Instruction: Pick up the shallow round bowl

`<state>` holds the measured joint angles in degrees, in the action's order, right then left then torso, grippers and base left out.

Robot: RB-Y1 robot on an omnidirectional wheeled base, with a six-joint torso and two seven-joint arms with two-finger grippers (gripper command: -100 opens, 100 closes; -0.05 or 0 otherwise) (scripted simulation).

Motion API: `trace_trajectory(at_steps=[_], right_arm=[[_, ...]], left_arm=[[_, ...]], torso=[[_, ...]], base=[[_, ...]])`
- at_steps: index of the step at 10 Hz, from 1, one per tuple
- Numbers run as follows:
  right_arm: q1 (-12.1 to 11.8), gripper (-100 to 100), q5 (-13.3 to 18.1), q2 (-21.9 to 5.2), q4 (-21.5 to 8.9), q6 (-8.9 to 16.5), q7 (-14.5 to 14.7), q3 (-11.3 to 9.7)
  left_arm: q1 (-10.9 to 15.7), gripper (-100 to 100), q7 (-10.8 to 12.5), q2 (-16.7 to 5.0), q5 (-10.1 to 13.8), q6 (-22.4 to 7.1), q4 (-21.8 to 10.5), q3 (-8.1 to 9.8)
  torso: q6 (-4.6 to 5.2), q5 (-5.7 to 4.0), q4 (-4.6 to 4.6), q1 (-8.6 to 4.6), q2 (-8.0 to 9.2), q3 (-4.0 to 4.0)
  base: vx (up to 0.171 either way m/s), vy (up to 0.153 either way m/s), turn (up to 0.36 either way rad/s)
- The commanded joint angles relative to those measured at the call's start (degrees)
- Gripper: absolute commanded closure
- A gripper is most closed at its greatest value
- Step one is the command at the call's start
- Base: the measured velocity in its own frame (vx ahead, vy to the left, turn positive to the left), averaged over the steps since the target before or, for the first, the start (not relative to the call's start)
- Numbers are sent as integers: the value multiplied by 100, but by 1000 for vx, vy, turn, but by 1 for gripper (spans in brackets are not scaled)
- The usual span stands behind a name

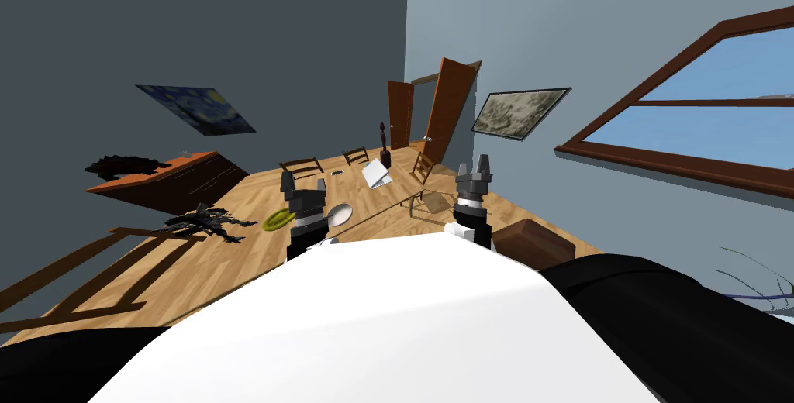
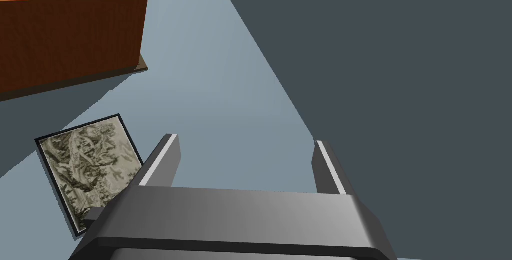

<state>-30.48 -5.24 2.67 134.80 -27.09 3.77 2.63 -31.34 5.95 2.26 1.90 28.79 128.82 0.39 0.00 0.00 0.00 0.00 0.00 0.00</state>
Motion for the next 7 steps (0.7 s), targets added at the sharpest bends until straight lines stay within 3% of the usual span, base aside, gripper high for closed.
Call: trace_trajectory(at_steps=[1, 7], right_arm=[[0, 0, 0, 0, 0, 0, 0, 0], [0, 0, 0, 0, 0, 0, 0, 0]], left_arm=[[16, -100, 59, -238, 41, -144, -37, 0], [100, -100, 401, -845, 278, -950, -259, -7]], torso=[[0, 0, 0, 0, 0, 0], [1, 3, 0, 11, 0, 0]], base=[[0, 6, -30], [-2, 19, -47]])
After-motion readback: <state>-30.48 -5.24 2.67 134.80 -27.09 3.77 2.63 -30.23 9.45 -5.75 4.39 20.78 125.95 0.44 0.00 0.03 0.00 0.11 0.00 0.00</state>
